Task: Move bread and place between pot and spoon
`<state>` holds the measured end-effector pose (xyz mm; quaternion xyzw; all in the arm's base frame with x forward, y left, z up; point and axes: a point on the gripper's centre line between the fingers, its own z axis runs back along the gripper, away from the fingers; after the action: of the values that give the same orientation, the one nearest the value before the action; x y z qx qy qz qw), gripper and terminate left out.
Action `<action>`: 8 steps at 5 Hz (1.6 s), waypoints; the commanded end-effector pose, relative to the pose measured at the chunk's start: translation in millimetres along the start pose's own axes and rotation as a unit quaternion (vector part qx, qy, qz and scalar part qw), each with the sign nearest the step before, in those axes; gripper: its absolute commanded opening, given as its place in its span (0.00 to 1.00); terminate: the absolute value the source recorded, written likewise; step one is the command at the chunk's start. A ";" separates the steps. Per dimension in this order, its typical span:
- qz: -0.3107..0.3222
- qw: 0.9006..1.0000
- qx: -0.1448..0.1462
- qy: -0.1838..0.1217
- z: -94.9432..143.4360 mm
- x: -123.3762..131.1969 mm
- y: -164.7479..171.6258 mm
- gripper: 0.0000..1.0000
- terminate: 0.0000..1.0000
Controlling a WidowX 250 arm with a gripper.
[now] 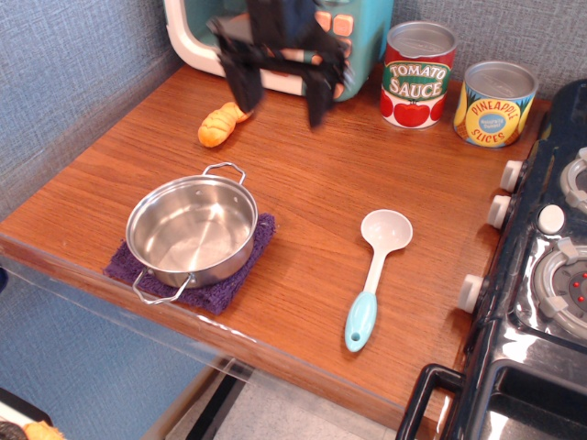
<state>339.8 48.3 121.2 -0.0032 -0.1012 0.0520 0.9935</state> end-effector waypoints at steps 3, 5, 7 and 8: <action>0.091 0.994 0.037 0.054 -93.8 43.9 90.9 1.00 0.00; 0.087 0.993 0.043 0.068 -104.1 51.7 100.7 1.00 0.00; 0.095 0.993 0.024 0.070 -118.2 47.9 106.8 0.00 0.00; 0.090 0.993 0.023 0.079 -120.3 44.6 105.2 0.00 0.00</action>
<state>400.2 151.3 7.6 0.0047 -0.0147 0.1407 0.9899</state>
